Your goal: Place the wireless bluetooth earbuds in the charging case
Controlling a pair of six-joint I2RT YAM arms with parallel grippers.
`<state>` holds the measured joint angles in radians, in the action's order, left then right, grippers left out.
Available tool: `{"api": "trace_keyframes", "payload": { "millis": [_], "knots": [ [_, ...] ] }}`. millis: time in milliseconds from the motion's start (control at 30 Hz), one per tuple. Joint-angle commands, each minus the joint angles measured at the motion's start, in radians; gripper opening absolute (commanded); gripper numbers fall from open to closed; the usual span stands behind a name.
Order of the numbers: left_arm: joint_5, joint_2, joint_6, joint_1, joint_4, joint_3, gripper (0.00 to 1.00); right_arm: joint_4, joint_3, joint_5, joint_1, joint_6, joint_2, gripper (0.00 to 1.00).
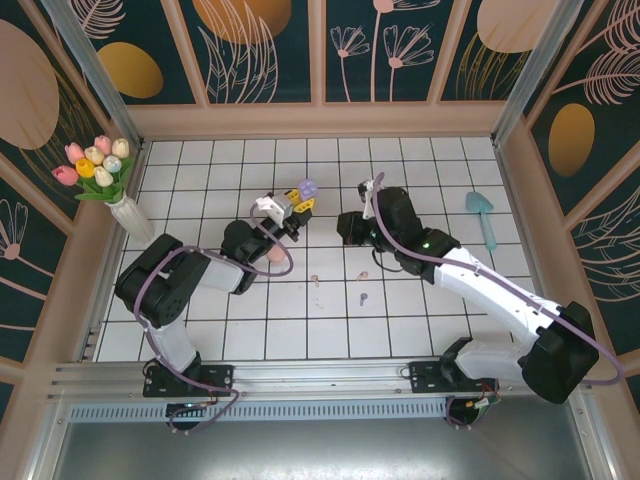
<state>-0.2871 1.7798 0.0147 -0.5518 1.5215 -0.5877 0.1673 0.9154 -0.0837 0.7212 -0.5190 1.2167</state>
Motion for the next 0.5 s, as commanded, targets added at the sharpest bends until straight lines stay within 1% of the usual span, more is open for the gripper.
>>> {"api": "trace_keyframes", "payload": {
  "millis": [0, 133, 200, 467],
  "knots": [
    [0.066, -0.053, -0.022, 0.003, 0.062, 0.022, 0.0, -0.072, -0.081, -0.002, -0.005, -0.056, -0.016, 0.11],
    [0.084, -0.059, -0.008, 0.006, 0.078, 0.044, 0.0, -0.131, -0.164, -0.005, -0.005, -0.09, 0.008, 0.11],
    [0.088, -0.095, 0.002, 0.007, 0.082, 0.053, 0.0, -0.159, -0.201, -0.006, -0.003, -0.1, 0.028, 0.11],
    [0.078, -0.125, 0.034, 0.006, 0.084, 0.062, 0.0, -0.242, -0.26, -0.008, -0.002, -0.124, 0.118, 0.1]
  ]
}}
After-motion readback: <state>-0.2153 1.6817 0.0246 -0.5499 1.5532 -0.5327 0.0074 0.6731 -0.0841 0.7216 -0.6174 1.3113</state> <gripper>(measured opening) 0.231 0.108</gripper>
